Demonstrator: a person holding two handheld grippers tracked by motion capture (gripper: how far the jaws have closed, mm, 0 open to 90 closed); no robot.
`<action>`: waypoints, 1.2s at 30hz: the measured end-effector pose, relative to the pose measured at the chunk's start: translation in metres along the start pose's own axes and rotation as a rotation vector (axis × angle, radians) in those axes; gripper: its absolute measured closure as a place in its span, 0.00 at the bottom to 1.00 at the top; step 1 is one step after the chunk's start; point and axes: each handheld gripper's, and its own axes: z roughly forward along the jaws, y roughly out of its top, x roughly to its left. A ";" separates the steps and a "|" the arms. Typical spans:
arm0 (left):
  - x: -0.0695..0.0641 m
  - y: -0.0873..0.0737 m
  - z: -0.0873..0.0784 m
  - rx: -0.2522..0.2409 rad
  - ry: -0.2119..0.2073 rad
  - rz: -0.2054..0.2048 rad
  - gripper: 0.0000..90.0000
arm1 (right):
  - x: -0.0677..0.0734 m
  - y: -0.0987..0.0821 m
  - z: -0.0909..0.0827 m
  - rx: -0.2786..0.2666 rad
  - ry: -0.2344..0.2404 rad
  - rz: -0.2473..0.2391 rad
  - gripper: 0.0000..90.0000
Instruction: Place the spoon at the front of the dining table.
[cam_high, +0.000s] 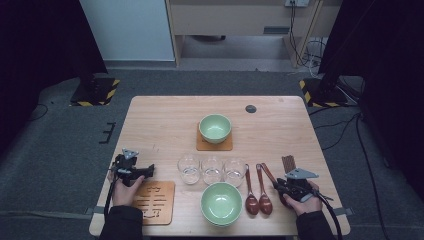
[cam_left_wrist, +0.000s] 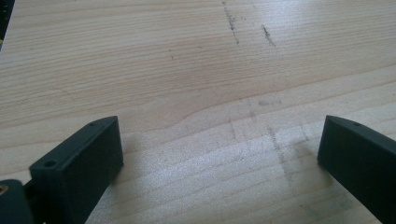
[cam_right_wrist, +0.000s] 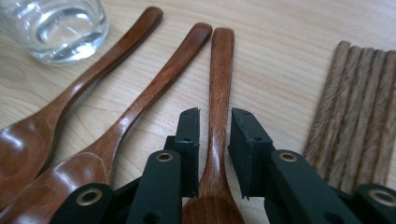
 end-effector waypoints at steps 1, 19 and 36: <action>0.000 0.000 0.000 0.000 0.000 0.000 0.00 | 0.000 0.000 -0.001 0.003 -0.001 0.003 0.81; 0.000 0.000 0.000 0.000 0.000 0.000 0.00 | 0.005 -0.001 0.004 0.042 -0.045 -0.006 0.90; 0.000 0.000 0.000 0.000 -0.001 0.000 0.00 | 0.005 0.002 0.001 0.005 -0.047 0.022 0.91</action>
